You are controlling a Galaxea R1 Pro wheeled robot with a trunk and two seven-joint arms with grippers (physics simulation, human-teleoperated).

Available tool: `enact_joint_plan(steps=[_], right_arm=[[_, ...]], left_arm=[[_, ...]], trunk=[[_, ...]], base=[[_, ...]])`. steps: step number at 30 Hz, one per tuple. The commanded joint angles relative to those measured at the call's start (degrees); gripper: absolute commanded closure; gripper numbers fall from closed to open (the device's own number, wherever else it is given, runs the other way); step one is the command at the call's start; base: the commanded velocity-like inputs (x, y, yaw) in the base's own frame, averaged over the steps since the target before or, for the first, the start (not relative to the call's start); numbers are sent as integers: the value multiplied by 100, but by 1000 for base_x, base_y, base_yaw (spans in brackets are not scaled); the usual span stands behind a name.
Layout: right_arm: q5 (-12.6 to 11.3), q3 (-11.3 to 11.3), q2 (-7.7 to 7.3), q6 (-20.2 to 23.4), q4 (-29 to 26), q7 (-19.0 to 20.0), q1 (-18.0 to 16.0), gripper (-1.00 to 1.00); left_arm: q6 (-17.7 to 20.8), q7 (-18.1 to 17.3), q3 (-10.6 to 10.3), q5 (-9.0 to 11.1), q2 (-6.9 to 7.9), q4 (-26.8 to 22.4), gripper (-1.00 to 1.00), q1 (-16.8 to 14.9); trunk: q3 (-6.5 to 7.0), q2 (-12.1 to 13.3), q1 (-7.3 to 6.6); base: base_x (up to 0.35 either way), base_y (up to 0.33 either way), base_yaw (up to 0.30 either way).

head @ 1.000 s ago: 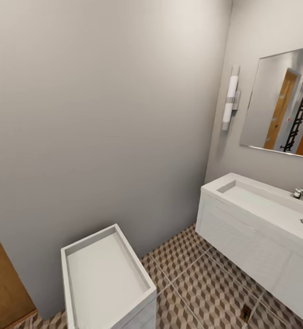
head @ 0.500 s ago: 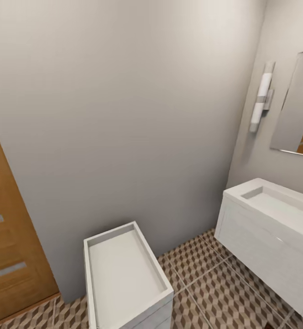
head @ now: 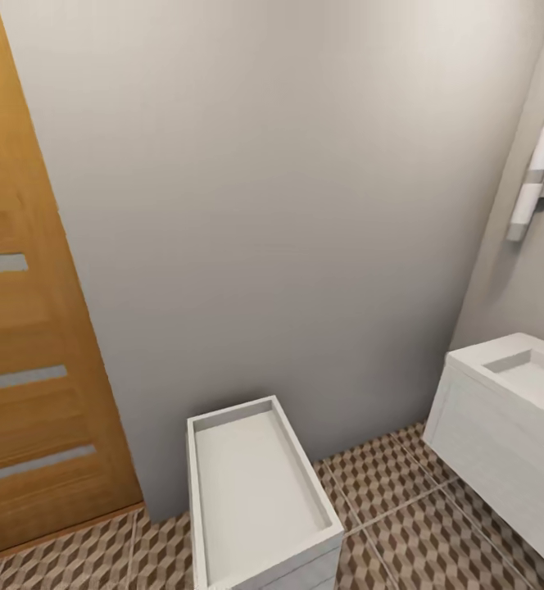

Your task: Take the four mousetraps from the cabinet in the bathroom and place them on the bathroom floor. Make sure all four end up on the same floor surface, and ensure that at least two of them are either under or directly next to the same bathroom sink.

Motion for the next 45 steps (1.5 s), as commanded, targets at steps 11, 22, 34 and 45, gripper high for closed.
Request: enact_joint_plan(steps=[11, 22, 34, 45], right_arm=[[-7, 33, 0, -32, 18, -16, -7, -100], [-7, 33, 0, -32, 18, -16, -7, -100], [-7, 33, 8, -32, 18, -16, -7, -100], [-7, 33, 8, -32, 18, -13, -7, -100]], left_arm=[[-1, -39, -52, 47, 16, 0, -100, -3], [-1, -41, -52, -152, 12, 2, -100, -5], [-41, -33, -48, -232, -12, 2, -100, -4], [-60, -32, -32, -245, -150, 2, -100, -4]], trunk=[[-6, -4, 0], [-6, -4, 0], [-6, -4, 0], [-6, -4, 0]], base=[[0, 0, 284], [0, 0, 284], [0, 0, 284], [0, 0, 284]])
